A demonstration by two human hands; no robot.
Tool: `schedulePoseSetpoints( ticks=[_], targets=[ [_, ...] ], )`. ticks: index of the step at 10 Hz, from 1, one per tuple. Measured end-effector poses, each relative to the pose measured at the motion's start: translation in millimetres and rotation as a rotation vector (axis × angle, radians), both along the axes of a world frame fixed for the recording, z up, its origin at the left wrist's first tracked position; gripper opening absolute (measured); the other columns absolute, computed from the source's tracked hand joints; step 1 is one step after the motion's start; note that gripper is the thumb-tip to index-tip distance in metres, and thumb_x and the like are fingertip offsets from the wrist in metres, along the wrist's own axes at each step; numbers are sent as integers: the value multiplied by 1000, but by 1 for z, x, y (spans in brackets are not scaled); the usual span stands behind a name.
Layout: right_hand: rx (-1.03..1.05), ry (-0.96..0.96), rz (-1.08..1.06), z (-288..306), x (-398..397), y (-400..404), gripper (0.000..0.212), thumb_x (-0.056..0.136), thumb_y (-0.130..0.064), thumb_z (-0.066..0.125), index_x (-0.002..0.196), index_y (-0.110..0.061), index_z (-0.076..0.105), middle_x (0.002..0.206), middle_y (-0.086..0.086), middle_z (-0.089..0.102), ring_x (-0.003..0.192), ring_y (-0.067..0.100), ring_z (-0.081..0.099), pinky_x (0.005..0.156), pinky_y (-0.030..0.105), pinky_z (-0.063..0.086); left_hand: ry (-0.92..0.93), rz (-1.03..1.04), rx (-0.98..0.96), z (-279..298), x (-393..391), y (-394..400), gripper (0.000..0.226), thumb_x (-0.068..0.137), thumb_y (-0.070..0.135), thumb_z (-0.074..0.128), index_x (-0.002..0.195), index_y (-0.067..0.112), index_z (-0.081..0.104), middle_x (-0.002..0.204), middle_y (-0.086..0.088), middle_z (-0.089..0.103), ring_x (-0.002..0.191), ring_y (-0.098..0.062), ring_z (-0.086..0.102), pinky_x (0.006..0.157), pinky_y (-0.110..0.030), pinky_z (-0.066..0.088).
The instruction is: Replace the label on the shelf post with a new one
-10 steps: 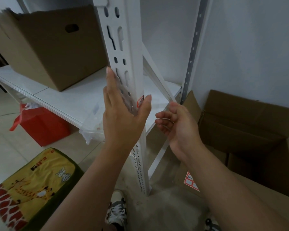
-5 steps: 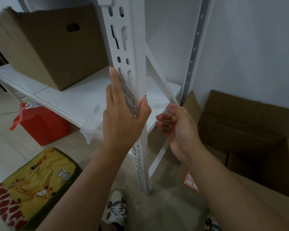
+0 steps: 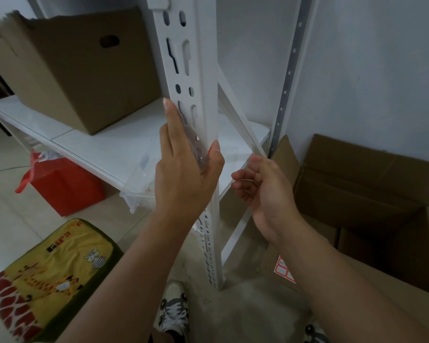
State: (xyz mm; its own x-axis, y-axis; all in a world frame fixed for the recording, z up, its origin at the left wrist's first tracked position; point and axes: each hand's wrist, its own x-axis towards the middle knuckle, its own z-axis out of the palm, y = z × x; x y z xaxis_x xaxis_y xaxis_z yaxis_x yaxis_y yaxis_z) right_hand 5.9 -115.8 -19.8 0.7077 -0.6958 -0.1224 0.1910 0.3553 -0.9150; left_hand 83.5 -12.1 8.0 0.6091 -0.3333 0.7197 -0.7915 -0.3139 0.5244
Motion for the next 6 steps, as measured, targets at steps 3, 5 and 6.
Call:
schedulePoseSetpoints(
  ticks=[3, 5, 6],
  targets=[
    [10, -4, -13, 0, 0, 1, 14, 99, -20, 45, 107, -20, 56, 75, 7, 68, 66, 19, 62, 74, 37, 50, 105, -162, -100, -7, 13, 9, 90, 89, 53, 58, 152, 28, -1, 151, 14, 25, 135, -20, 44, 92, -49, 54],
    [-42, -13, -26, 2, -2, 2, 11, 99, -22, 47, 103, -21, 57, 74, 5, 67, 67, 18, 63, 72, 35, 51, 251, -227, -181, -6, 3, 8, 89, 86, 42, 67, 151, 34, 7, 149, 11, 34, 133, -17, 44, 104, -41, 46],
    [-212, 44, -115, 9, -14, -2, 19, 96, -29, 53, 88, -14, 61, 68, -1, 60, 66, 13, 59, 68, 28, 50, 62, -80, -209, -5, -19, 8, 88, 79, 46, 71, 144, 20, 17, 141, -9, 33, 131, -17, 34, 105, -15, 28]
  ],
)
